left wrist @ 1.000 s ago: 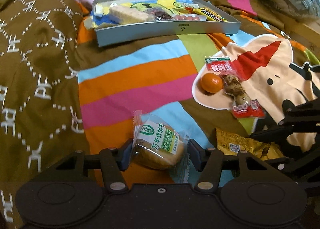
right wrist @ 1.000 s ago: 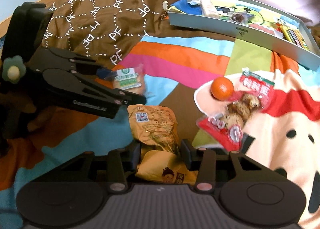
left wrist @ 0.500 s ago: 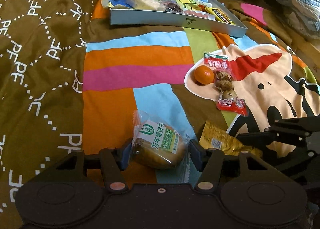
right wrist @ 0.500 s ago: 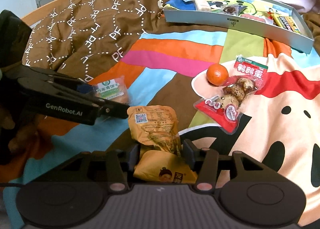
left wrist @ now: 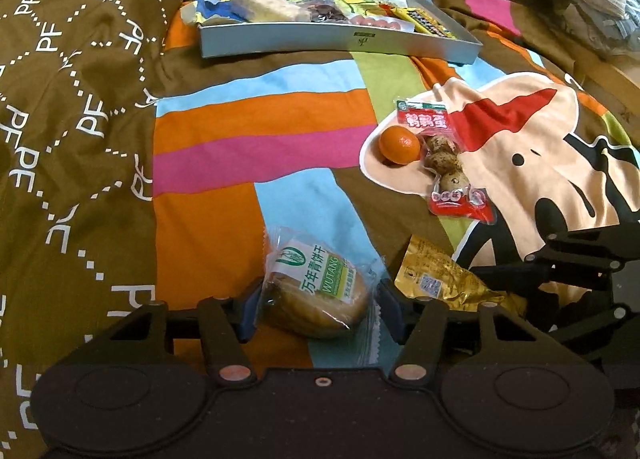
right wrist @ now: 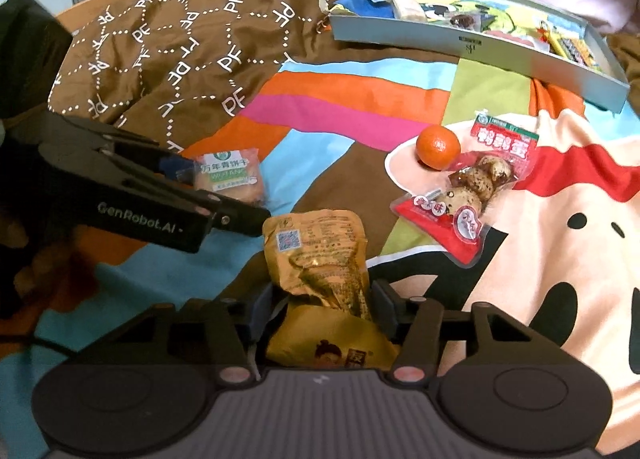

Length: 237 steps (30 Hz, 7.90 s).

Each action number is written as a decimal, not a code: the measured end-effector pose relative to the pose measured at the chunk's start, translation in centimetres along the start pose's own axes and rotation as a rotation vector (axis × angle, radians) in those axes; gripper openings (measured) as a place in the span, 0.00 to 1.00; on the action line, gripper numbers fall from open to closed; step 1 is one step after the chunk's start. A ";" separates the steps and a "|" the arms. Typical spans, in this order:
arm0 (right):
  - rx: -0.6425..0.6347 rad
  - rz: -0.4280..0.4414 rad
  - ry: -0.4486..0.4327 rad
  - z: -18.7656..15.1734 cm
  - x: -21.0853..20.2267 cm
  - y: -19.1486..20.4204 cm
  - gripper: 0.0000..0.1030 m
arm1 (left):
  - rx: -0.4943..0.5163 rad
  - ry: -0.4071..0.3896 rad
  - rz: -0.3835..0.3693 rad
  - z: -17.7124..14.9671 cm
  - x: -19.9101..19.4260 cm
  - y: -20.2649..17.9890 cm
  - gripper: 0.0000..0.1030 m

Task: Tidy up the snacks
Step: 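Grasp and lift the cake packet with the left tool while the right tool grasps the gold packet, then carry the cake packet and gold packet over the tray with both tools, then open both tools to drop the packets into the tray, then move both tools back from the tray toward the orange and egg packet, then lower the right tool onto the red quail-egg packet while the left tool approaches the orange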

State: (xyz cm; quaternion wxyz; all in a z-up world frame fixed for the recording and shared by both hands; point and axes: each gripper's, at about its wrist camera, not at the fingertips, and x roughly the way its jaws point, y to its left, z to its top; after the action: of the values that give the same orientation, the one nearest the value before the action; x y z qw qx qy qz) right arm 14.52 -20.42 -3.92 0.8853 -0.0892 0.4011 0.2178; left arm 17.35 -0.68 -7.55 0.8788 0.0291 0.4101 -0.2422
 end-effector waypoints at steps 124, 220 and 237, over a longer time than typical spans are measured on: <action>0.063 -0.292 -0.546 13.3 -1.9 -15.9 0.98 | -0.205 -0.428 0.220 24.0 1.7 -2.5 0.99; 0.124 -0.229 -0.183 -0.7 0.3 -4.2 1.00 | -0.202 -0.228 0.232 0.8 -2.5 -1.3 0.99; 0.162 -0.199 -0.100 2.1 4.9 -6.7 0.78 | -0.100 -0.222 0.161 5.7 1.8 -2.0 0.99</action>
State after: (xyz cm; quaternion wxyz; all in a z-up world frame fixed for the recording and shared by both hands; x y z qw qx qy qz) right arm 21.83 -24.14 -6.32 0.9257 -0.0456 0.3618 0.1000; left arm 21.46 -4.54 -4.77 0.9357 -0.0089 0.3183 -0.1519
